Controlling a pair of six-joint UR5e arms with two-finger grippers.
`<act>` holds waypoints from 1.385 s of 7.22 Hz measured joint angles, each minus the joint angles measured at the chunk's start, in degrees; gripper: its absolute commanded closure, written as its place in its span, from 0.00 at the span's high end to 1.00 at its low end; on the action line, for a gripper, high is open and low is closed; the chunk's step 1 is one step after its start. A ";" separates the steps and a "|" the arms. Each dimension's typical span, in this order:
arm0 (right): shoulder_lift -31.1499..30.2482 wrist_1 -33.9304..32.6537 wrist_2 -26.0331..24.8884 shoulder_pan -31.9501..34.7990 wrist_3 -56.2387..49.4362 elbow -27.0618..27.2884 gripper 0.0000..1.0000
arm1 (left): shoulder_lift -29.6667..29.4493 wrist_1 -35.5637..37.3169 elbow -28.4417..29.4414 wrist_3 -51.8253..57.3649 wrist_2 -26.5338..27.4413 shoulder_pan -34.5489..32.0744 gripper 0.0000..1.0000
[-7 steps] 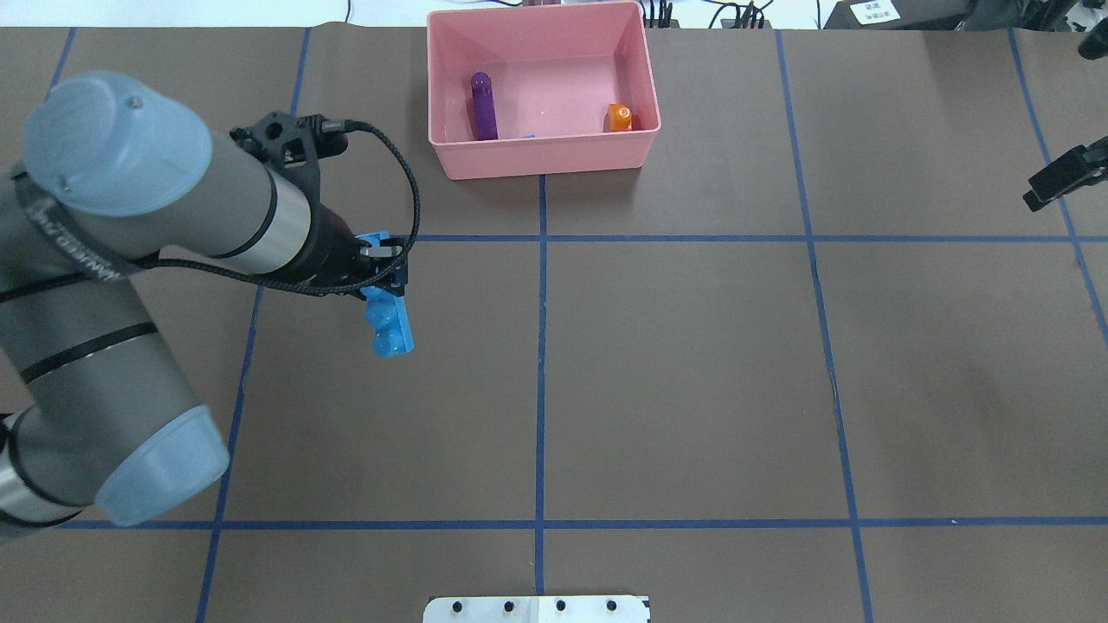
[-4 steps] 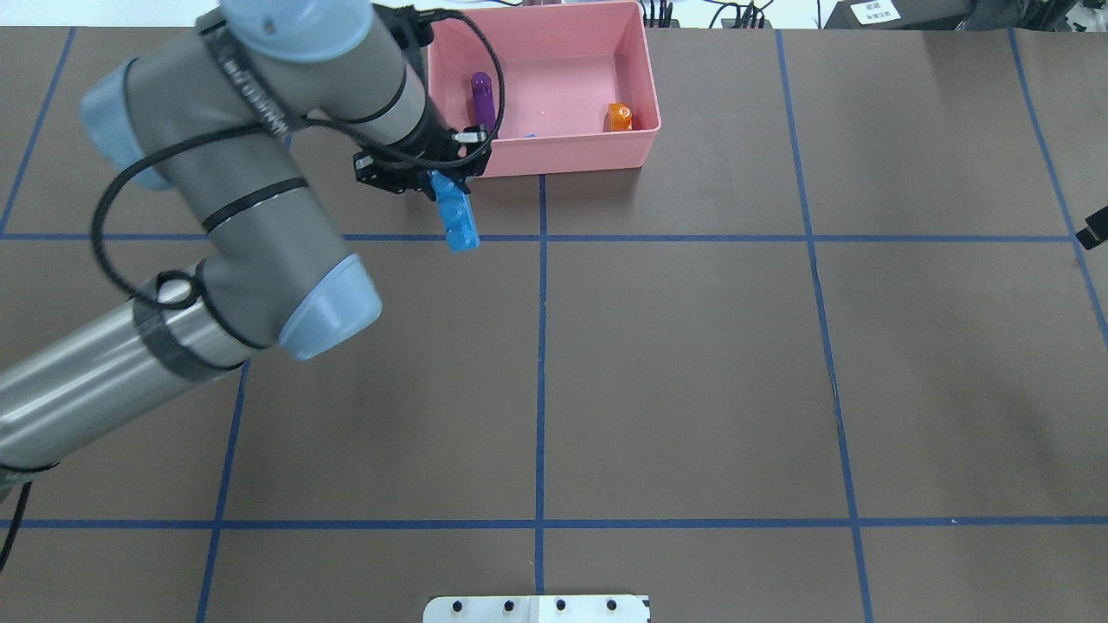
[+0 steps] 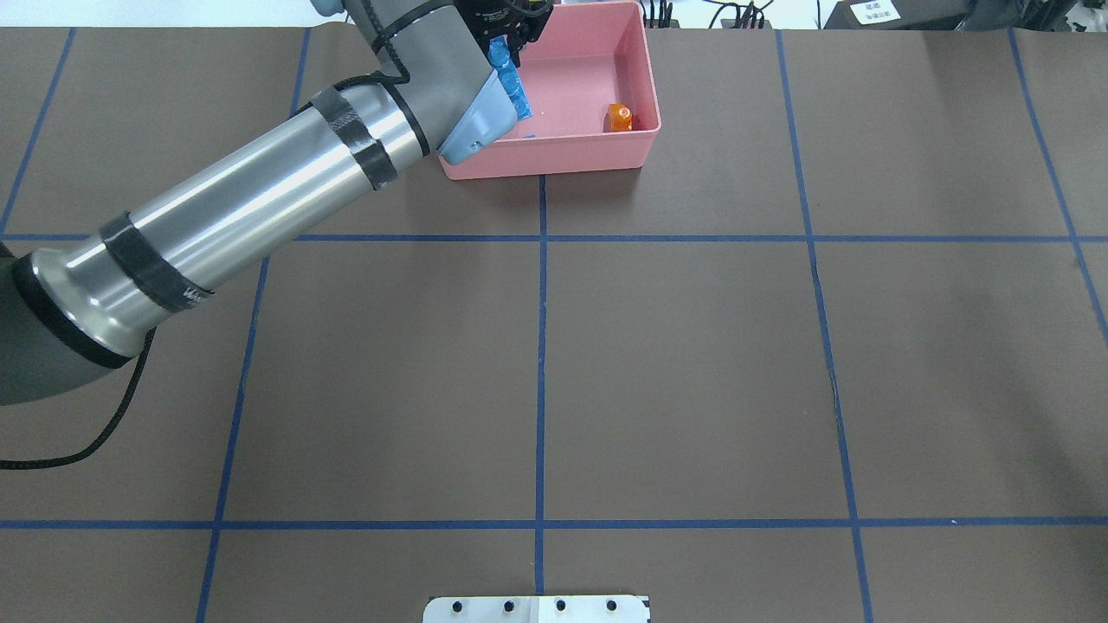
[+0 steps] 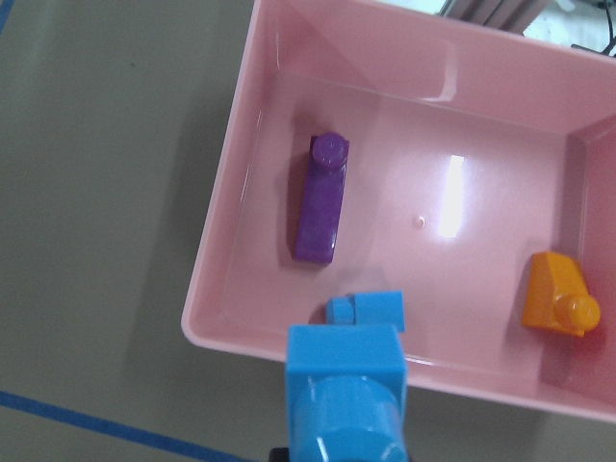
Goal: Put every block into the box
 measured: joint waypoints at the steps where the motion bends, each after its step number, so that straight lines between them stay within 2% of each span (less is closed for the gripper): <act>1: -2.30 1.74 0.27 0.35 0.00 0.10 0.98 | -2.82 -3.69 6.55 -1.99 0.91 0.09 0.27; 2: -4.33 2.53 0.37 0.67 0.01 0.16 0.98 | -5.11 -6.96 11.77 -3.48 2.05 0.46 0.70; 3: -5.97 2.83 0.41 0.91 -0.03 0.21 0.98 | -6.21 -9.39 14.75 -4.48 2.60 1.04 0.99; 5: -7.35 2.95 0.42 1.29 -0.11 0.21 0.99 | -6.79 -10.84 16.09 -4.70 2.74 2.48 1.00; 7: -7.94 2.89 0.49 1.34 0.05 -0.67 1.00 | -6.45 -10.57 13.98 -1.72 1.69 3.19 1.00; 8: -9.12 2.87 0.45 1.33 0.39 -1.09 1.00 | -4.43 -8.91 9.56 1.28 -0.92 3.15 1.00; 10: -12.93 3.12 0.14 1.41 0.82 -1.25 1.00 | 5.13 0.42 -7.18 9.34 -5.73 2.59 1.00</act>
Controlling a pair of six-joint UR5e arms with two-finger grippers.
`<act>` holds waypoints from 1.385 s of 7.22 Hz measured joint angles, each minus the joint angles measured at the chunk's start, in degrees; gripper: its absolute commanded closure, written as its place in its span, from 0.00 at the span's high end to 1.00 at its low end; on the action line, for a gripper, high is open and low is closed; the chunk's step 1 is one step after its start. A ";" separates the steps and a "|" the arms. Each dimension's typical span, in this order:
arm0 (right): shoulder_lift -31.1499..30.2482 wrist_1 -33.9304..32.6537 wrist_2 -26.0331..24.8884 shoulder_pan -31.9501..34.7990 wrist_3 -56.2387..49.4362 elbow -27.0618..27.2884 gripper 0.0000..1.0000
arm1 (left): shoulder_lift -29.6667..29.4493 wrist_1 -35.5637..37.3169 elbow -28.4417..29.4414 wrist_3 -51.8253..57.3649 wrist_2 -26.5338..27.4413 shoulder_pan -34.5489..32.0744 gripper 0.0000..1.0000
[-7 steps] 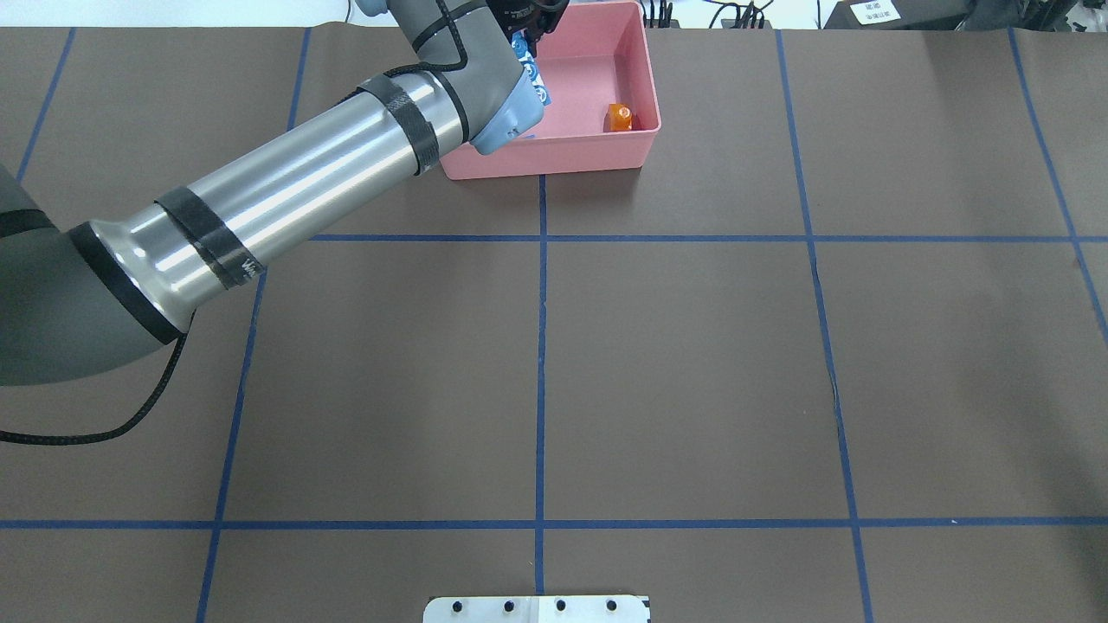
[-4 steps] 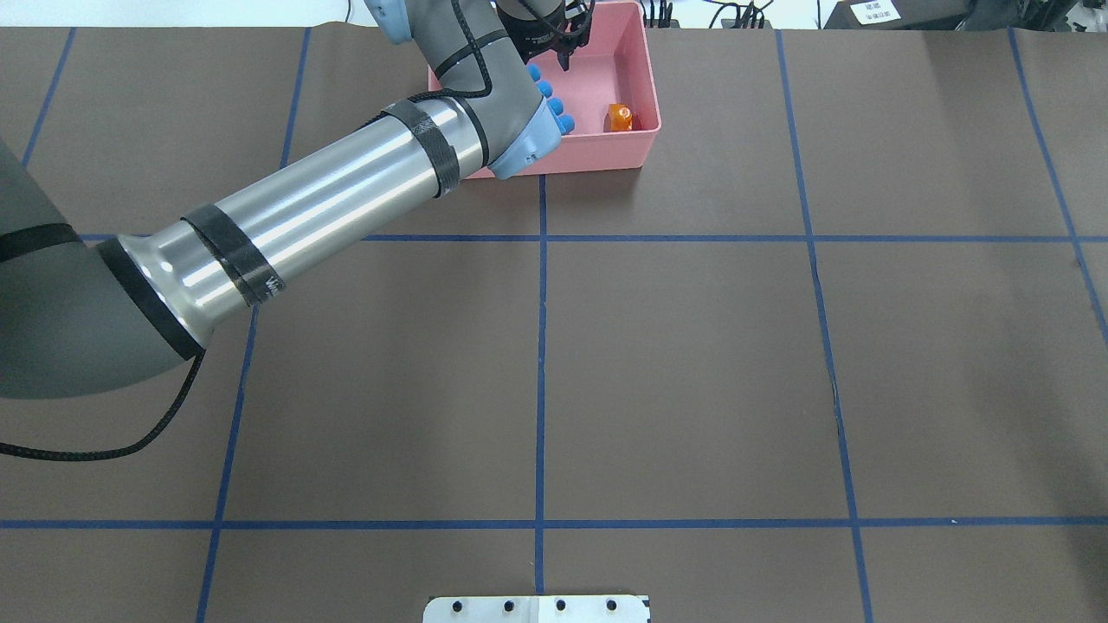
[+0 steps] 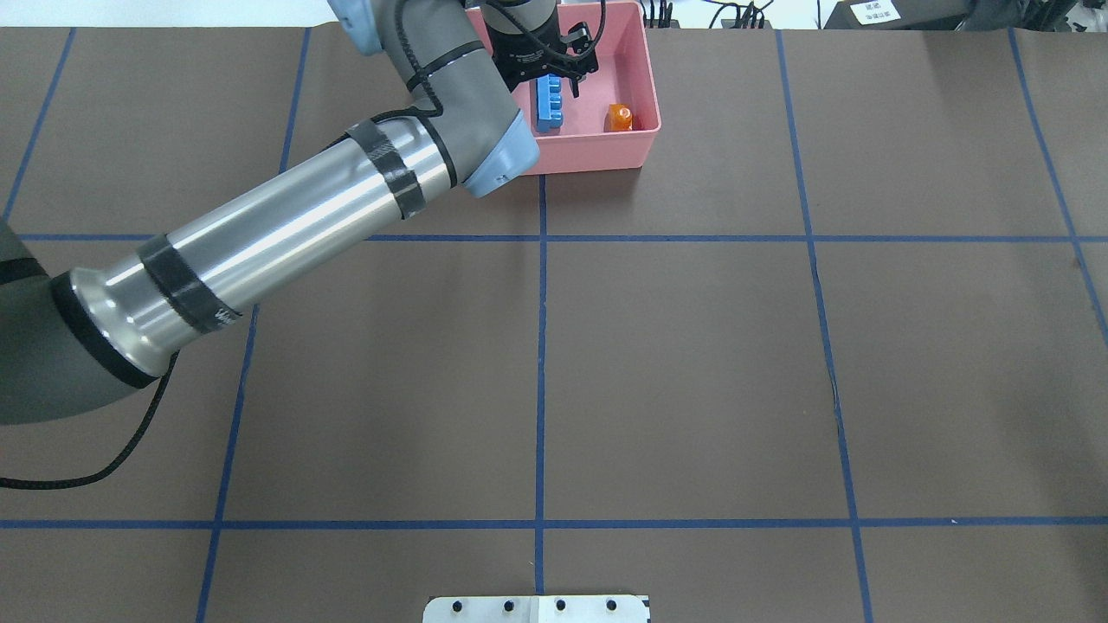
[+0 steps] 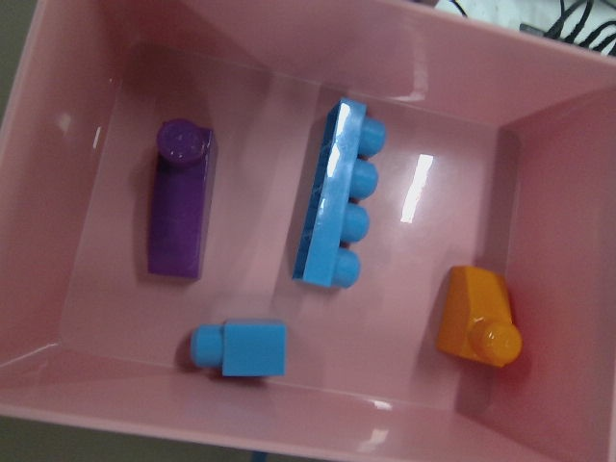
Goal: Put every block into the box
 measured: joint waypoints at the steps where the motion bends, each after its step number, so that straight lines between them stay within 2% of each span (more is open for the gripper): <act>1: -2.13 1.90 -0.10 0.02 0.02 -0.41 1.00 | 7.40 4.24 -10.14 4.74 -0.86 -0.10 1.00; 3: -6.94 14.11 -0.15 0.03 -0.28 -4.80 1.00 | 27.37 7.64 -30.28 16.49 -2.31 -0.21 1.00; 5: -10.45 25.41 -0.02 -0.08 -2.11 -10.70 1.00 | 45.18 8.06 -43.53 28.63 -2.66 -0.74 1.00; 6: -11.66 27.93 0.05 -0.14 -3.42 -12.49 1.00 | 52.40 8.06 -48.08 34.88 -2.81 -1.77 1.00; 8: -13.57 29.50 0.25 -0.42 -6.65 -14.76 0.98 | 61.10 8.05 -53.99 42.36 -5.79 -5.20 1.00; 10: -13.99 29.69 0.84 -1.16 -8.10 -17.83 0.96 | 63.19 8.05 -56.30 43.69 -7.68 -6.59 1.00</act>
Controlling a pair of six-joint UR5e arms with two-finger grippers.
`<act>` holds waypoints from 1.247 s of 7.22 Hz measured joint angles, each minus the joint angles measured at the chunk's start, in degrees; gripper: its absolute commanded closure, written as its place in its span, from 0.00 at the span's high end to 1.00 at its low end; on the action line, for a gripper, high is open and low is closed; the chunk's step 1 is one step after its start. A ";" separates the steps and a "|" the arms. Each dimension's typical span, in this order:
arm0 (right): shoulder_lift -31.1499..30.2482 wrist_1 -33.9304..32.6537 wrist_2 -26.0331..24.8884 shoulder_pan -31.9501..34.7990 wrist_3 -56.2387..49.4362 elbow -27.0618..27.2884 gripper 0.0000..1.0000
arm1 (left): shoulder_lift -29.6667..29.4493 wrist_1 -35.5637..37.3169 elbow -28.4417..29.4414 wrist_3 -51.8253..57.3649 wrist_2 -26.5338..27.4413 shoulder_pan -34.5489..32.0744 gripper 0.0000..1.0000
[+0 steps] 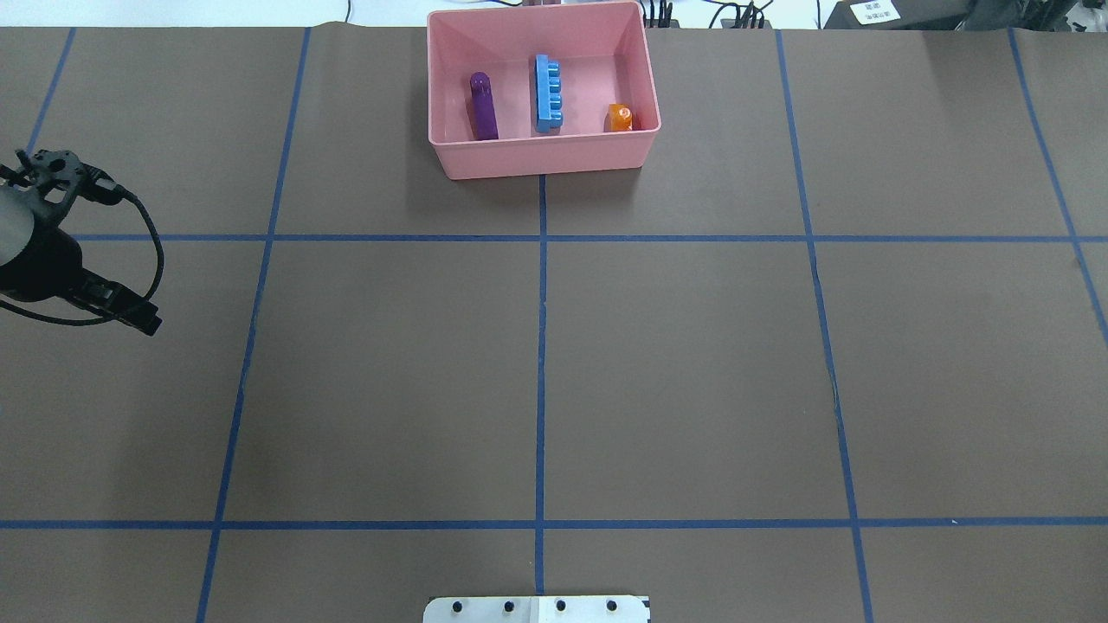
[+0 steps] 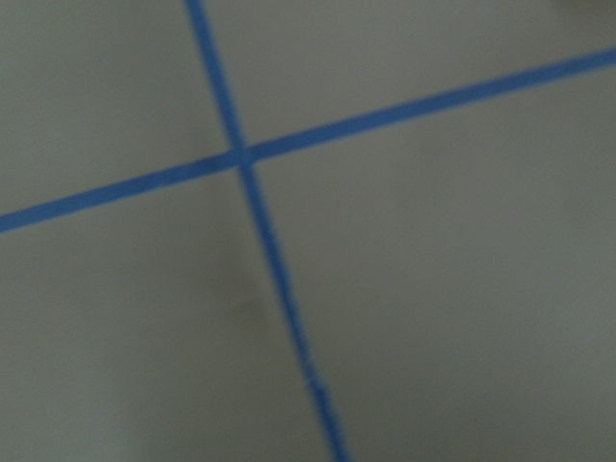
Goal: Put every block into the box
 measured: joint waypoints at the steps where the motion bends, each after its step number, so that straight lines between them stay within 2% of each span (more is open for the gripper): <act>1: -0.01 0.02 1.49 -0.33 0.27 -1.11 0.95 | 0.21 0.00 -0.39 0.10 -0.18 -0.13 1.00; 4: 0.08 0.03 6.95 -0.98 1.51 -2.55 0.92 | 0.30 0.00 -0.82 0.08 -0.26 -0.19 1.00; 5: 0.17 0.02 7.20 -1.56 1.36 -2.90 0.65 | 0.31 0.00 -0.82 0.07 -0.28 -0.19 1.00; 7: 1.00 -0.03 5.45 -4.81 1.18 -3.33 0.64 | 0.31 0.00 -0.86 0.07 -0.25 -0.23 1.00; 9: 1.98 -0.10 3.00 -8.14 1.51 -3.72 0.68 | 0.31 0.02 -0.85 0.07 -0.22 -0.32 1.00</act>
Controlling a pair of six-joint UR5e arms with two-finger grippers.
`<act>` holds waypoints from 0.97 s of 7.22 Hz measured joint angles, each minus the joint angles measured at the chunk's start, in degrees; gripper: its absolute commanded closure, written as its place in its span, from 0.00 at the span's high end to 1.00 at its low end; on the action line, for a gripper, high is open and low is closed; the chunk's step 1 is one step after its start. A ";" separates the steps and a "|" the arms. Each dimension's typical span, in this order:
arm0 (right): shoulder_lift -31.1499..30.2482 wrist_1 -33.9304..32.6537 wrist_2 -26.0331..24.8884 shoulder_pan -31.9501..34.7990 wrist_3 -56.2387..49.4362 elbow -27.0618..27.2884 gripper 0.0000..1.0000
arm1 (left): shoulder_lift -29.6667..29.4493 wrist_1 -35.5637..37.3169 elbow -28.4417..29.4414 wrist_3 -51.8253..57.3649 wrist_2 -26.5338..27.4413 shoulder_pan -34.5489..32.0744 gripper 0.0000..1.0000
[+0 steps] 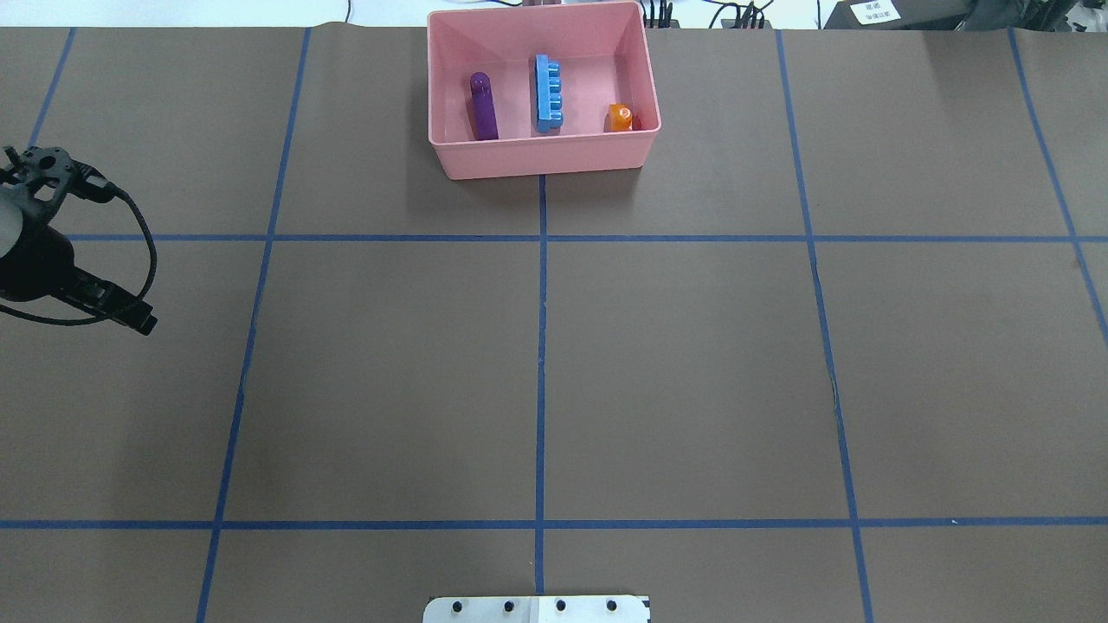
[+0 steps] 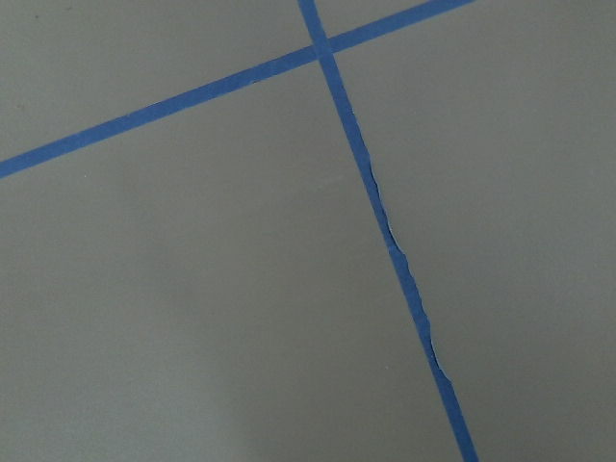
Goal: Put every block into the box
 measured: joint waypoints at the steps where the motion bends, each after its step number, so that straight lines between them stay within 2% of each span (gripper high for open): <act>1: 0.41 0.01 -1.09 -1.13 0.02 -0.64 0.56 | 0.00 0.04 0.02 0.00 0.00 -0.05 1.00; 2: 0.68 0.01 -1.87 -1.95 0.02 -1.20 0.37 | -0.01 0.06 0.02 0.00 0.00 -0.10 1.00; 3: 0.81 -0.02 -2.42 -2.50 0.04 -1.45 0.11 | -0.03 0.07 0.01 0.00 0.00 -0.12 1.00; 4: 0.84 -0.05 -2.77 -2.90 0.08 -1.53 0.00 | -0.02 0.05 -0.02 0.00 0.00 -0.13 1.00; 7: 1.49 0.62 -3.28 -3.47 0.05 -1.45 0.00 | 0.00 0.06 -0.19 0.00 -0.07 -0.29 1.00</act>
